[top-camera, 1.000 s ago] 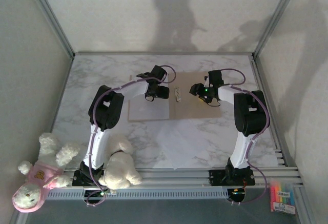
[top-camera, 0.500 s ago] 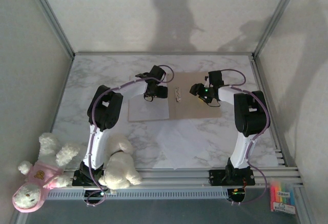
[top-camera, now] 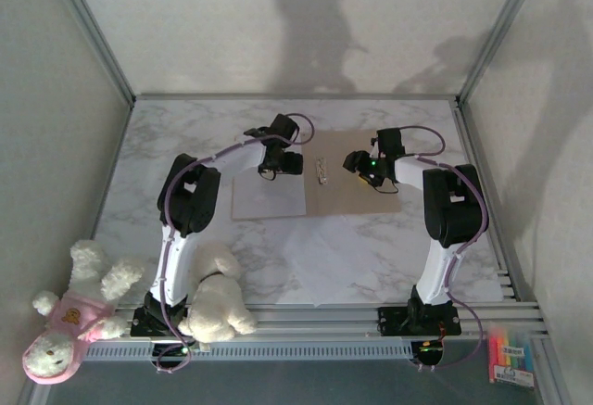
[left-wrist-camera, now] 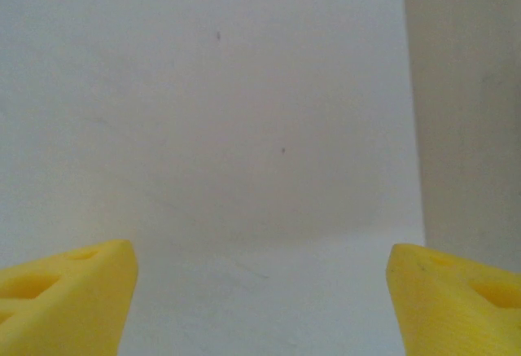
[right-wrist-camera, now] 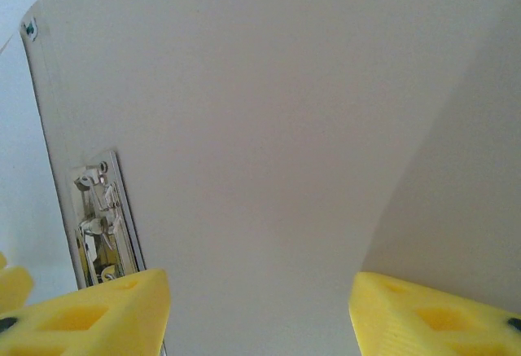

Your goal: Put the files into the folder

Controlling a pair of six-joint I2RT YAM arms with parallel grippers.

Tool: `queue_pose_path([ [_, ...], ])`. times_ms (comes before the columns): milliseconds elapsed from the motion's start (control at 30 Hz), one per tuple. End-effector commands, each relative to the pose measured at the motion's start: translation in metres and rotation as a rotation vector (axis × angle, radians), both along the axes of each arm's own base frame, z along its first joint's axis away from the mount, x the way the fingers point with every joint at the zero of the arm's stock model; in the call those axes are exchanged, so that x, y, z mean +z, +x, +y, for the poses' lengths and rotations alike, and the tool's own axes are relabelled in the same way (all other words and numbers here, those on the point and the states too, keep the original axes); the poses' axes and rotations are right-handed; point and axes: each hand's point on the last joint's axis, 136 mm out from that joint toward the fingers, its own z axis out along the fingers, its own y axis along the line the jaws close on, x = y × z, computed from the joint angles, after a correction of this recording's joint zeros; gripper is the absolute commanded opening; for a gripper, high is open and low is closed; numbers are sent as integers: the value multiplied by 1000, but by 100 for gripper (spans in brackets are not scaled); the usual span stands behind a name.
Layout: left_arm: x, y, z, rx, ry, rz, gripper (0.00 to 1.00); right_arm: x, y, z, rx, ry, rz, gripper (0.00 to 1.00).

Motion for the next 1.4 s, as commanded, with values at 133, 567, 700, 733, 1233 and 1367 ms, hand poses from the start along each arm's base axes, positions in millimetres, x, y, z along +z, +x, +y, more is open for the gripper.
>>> queue_pose_path([
  [133,52,20,4,41,-16,-87,81,-27,-33,13,-2,-1,136,62],
  [567,56,3,6,92,-49,-94,80,-16,-33,55,45,68,120,62],
  [700,64,-3,-7,98,-71,-106,79,9,-19,63,76,92,69,62],
  [733,66,-5,-9,103,-76,-108,79,17,-17,64,87,92,54,62],
  [1233,59,-40,-66,202,-30,-155,58,56,-21,8,68,87,-82,62],
  [1367,40,-48,-72,216,20,-137,50,44,-31,0,42,63,-90,61],
])
